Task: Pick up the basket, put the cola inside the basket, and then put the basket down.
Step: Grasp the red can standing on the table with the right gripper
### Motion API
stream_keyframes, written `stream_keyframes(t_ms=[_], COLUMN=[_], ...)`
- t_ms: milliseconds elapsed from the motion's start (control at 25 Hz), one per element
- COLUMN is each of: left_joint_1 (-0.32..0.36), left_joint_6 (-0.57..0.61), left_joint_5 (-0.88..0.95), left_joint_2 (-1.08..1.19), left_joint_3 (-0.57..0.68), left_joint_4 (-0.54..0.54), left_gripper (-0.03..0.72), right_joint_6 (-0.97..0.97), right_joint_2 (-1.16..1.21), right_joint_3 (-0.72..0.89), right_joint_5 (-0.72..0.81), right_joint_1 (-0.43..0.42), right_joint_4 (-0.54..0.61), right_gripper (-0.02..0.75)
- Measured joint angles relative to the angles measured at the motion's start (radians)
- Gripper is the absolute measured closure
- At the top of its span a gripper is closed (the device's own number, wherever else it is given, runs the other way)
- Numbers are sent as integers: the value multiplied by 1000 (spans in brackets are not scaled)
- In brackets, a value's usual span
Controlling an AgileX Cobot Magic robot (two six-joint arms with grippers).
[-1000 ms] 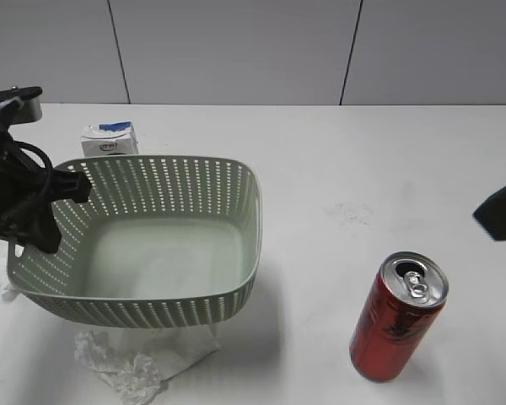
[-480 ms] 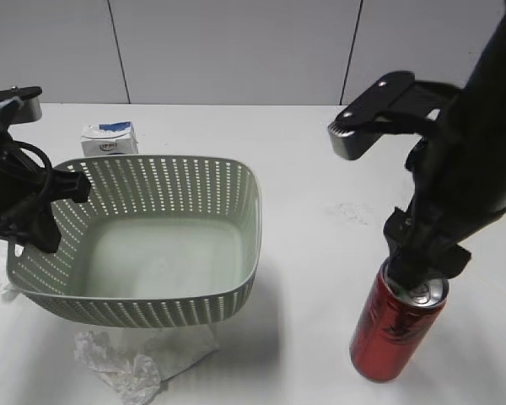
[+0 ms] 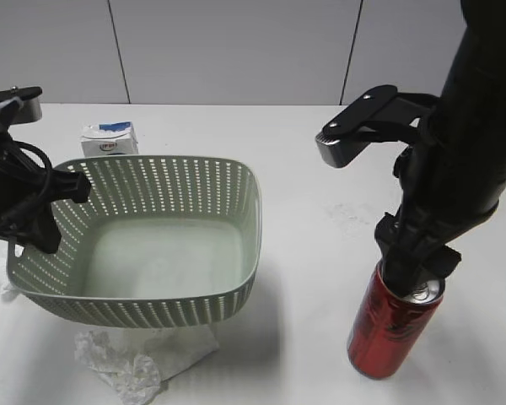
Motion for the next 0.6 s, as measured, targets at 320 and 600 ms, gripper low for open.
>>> stream_keyframes(t_ms=[320, 600], left_joint_1=[0, 0], left_joint_6=[0, 0], left_joint_5=[0, 0], left_joint_2=[0, 0], left_joint_3=[0, 0], left_joint_4=[-3, -16], left_gripper=[692, 692], right_joint_6=[0, 1], right_joint_2=[-184, -449], right_joint_3=[-72, -74], right_joint_5=[-25, -84], right_joint_1=[0, 0], right_joint_4=[-35, -38], right_gripper=[155, 155])
